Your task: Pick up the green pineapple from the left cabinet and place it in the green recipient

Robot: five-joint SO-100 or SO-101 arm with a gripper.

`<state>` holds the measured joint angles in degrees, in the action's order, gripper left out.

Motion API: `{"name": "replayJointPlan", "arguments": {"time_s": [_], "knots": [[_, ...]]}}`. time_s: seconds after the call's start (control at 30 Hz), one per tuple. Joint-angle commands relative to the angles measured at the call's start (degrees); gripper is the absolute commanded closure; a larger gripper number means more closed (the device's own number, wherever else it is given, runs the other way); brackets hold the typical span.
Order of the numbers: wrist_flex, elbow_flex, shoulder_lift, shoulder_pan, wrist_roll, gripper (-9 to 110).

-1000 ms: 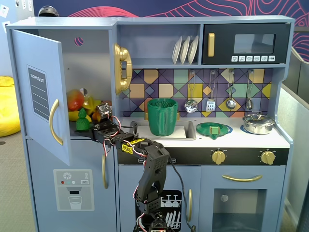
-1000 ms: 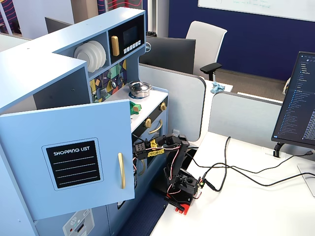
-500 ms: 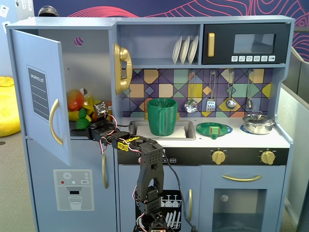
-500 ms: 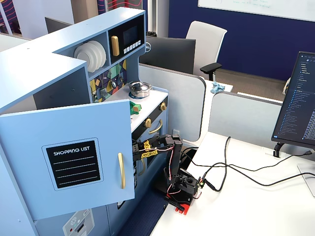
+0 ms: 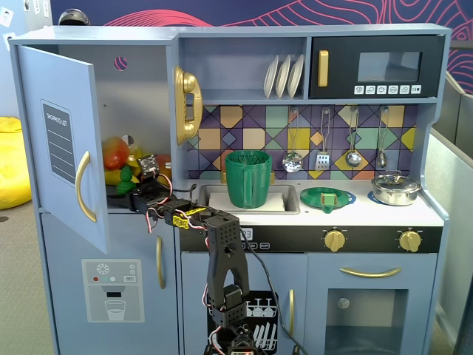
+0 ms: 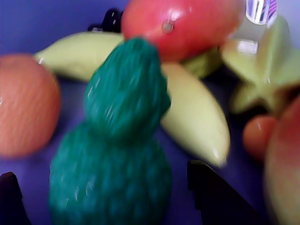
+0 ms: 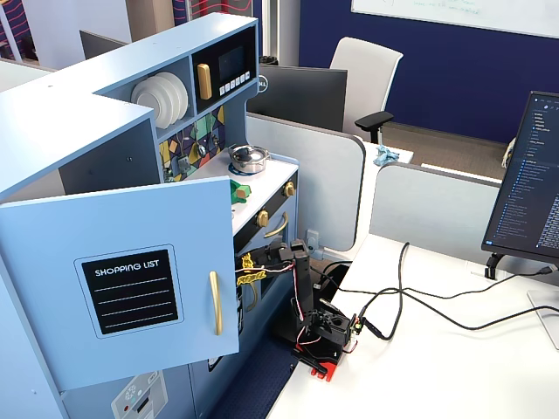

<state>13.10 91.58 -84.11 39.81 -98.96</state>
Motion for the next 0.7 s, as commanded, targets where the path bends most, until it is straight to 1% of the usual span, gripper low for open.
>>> {"name": "replayJointPlan", "arguments": {"time_s": [0.0,0.03,0.07,0.17,0.4,0.5,0.67], "knots": [[-1.85,-5.19,-1.23,0.18,-3.69,87],[-4.04,-4.92,-1.85,0.26,-7.21,96],[-5.45,-4.66,-2.37,0.44,-8.88,101],[-8.70,-3.08,-5.01,0.88,-13.27,101],[-9.67,4.22,-16.52,4.04,-21.18,101],[-13.54,10.37,-26.63,6.33,-22.24,101],[-23.12,20.83,-45.26,8.61,-19.51,101]]}}
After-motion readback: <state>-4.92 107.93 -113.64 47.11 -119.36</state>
